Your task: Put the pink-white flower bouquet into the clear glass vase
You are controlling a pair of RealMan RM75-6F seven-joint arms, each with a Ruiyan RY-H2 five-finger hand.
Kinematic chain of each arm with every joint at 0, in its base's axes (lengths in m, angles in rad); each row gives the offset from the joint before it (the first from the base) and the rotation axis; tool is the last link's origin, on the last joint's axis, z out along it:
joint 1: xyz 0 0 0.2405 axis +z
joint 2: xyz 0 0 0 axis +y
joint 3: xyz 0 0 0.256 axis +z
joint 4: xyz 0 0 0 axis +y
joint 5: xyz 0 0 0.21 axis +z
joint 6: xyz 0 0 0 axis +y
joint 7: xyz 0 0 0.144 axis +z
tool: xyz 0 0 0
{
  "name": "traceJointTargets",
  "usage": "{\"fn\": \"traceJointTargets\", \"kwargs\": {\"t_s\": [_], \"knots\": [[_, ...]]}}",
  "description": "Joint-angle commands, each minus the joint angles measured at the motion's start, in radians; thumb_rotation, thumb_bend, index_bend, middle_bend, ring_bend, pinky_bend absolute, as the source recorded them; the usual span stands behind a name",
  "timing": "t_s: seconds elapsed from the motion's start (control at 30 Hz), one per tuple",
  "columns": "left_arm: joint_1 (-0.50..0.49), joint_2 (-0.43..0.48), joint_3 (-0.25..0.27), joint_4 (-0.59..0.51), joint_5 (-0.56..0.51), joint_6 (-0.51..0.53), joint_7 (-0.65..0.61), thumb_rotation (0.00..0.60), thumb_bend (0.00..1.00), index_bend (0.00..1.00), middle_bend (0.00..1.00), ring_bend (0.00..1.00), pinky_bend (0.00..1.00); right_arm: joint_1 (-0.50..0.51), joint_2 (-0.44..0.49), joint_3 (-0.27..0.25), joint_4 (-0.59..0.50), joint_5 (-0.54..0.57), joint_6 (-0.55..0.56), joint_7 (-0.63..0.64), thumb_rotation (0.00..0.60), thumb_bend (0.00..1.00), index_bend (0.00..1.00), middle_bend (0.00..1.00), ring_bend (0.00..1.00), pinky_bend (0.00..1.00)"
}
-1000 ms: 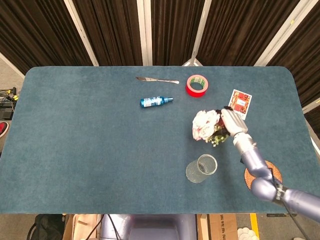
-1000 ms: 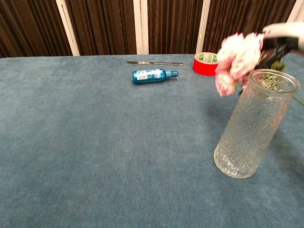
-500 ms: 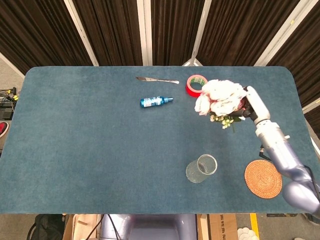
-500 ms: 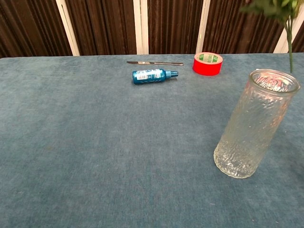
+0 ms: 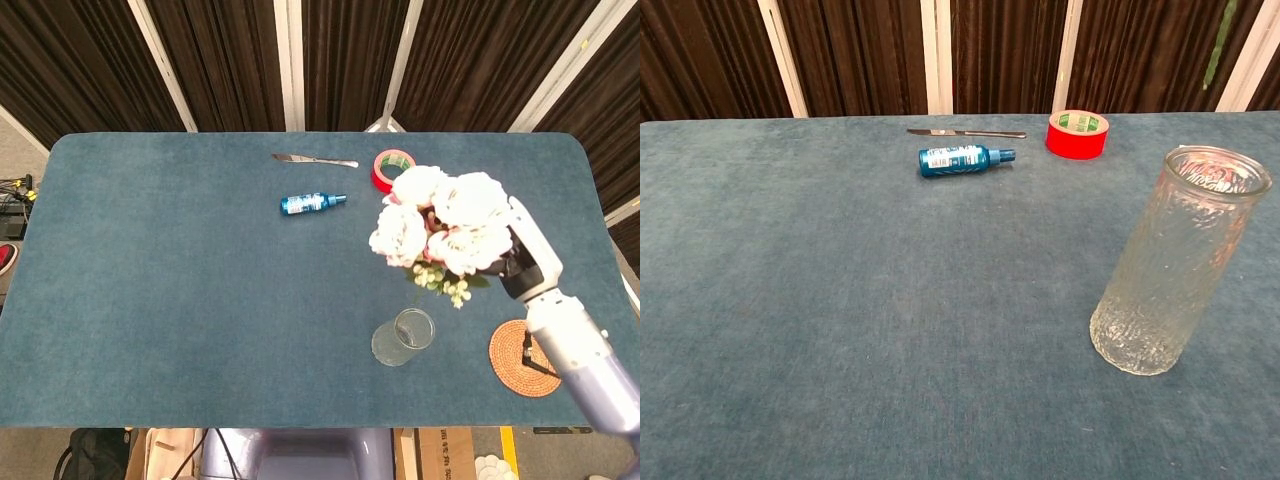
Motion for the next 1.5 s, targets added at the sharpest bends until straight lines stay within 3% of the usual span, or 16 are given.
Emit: {"fn": "traceJointTargets", "kwargs": {"t_s": [0.03, 0.23, 0.5, 0.93, 1.37, 1.5], "knots": [[0.002, 0.002, 0.0, 0.003, 0.002, 0.004, -0.009, 0.6, 0.22, 0.12, 0.0, 0.0, 0.05, -0.031, 0.022, 0.011, -0.029, -0.054, 0.009, 0.057, 0.6, 0.36, 0.56, 0.46, 0.45, 0.11], [0.003, 0.005, 0.002, 0.007, 0.005, 0.005, -0.021, 0.6, 0.22, 0.12, 0.0, 0.0, 0.05, -0.04, -0.005, -0.046, -0.029, -0.156, 0.02, 0.082, 0.6, 0.36, 0.57, 0.46, 0.45, 0.11], [0.002, 0.002, 0.0, 0.006, 0.005, 0.008, -0.014, 0.6, 0.22, 0.12, 0.0, 0.0, 0.05, -0.02, -0.041, -0.147, -0.025, -0.172, 0.056, 0.042, 0.6, 0.37, 0.57, 0.46, 0.45, 0.11], [0.005, -0.007, 0.002, -0.001, 0.011, 0.019, 0.018, 0.6, 0.22, 0.12, 0.0, 0.0, 0.05, 0.032, -0.148, -0.297, 0.099, -0.244, 0.051, 0.056, 0.6, 0.36, 0.57, 0.46, 0.45, 0.11], [0.003, -0.012, 0.003, -0.008, 0.011, 0.015, 0.043, 0.6, 0.22, 0.12, 0.0, 0.0, 0.05, 0.021, -0.247, -0.461, 0.219, -0.464, 0.1, 0.142, 0.6, 0.36, 0.57, 0.46, 0.45, 0.11], [0.0, -0.014, 0.006, -0.012, 0.015, 0.011, 0.055, 0.6, 0.22, 0.12, 0.0, 0.0, 0.05, 0.032, -0.265, -0.517, 0.252, -0.553, 0.106, 0.174, 0.6, 0.37, 0.57, 0.45, 0.4, 0.11]]}}
